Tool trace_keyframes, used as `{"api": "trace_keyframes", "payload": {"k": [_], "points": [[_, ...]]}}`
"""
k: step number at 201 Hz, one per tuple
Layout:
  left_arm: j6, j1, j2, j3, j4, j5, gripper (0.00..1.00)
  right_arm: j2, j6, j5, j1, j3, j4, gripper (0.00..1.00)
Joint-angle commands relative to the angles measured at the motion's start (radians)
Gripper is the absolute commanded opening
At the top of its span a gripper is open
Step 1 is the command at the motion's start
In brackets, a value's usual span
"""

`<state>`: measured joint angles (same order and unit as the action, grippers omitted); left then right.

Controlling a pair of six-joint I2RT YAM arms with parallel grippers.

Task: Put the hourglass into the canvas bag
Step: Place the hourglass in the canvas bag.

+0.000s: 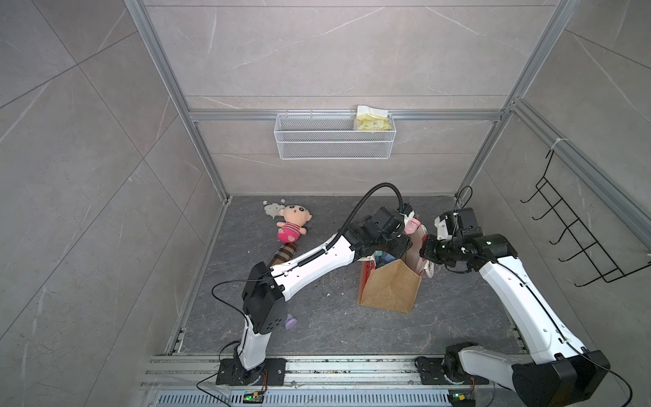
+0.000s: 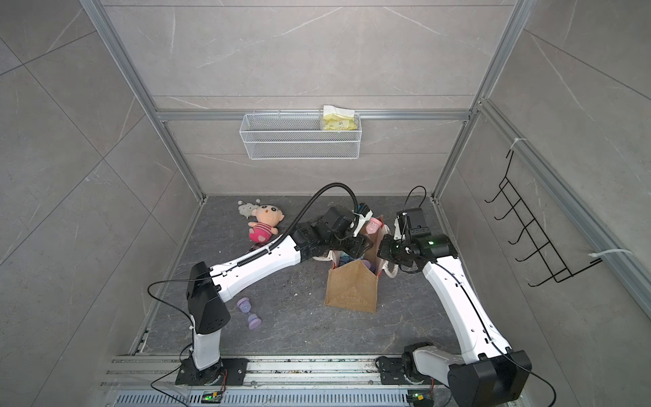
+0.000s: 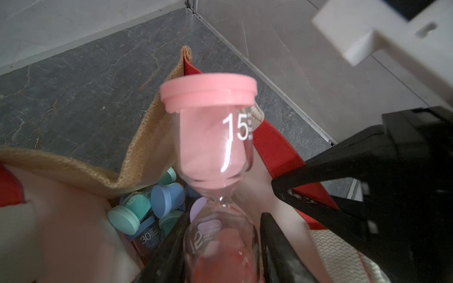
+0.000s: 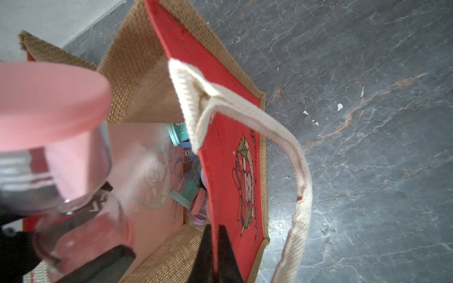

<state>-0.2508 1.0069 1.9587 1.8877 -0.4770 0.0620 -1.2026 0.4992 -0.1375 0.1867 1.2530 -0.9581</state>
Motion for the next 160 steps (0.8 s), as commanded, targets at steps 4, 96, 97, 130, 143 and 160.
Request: {"api": "trace_keyframes", "payload": {"k": [4, 96, 97, 130, 143, 160], "points": [[0.073, -0.005, 0.008, 0.016, -0.02, 0.007, 0.0, 0.038, 0.012, 0.018, -0.001, 0.053, -0.004, 0.0], [0.226, -0.006, 0.118, 0.089, -0.337, -0.002, 0.0, 0.031, 0.019, 0.027, -0.014, 0.095, -0.01, 0.0], [0.229, -0.006, 0.119, 0.087, -0.339, -0.003, 0.0, 0.031, 0.018, 0.027, -0.014, 0.095, -0.01, 0.0], [0.252, -0.018, 0.217, 0.24, -0.519, -0.104, 0.0, 0.026, 0.028, 0.014, -0.018, 0.106, 0.005, 0.0], [0.24, -0.026, 0.257, 0.308, -0.573, -0.099, 0.0, 0.025, 0.037, 0.004, -0.019, 0.105, 0.012, 0.0], [0.226, -0.027, 0.283, 0.33, -0.568, -0.092, 0.0, 0.028, 0.048, -0.013, -0.019, 0.089, 0.031, 0.0]]}}
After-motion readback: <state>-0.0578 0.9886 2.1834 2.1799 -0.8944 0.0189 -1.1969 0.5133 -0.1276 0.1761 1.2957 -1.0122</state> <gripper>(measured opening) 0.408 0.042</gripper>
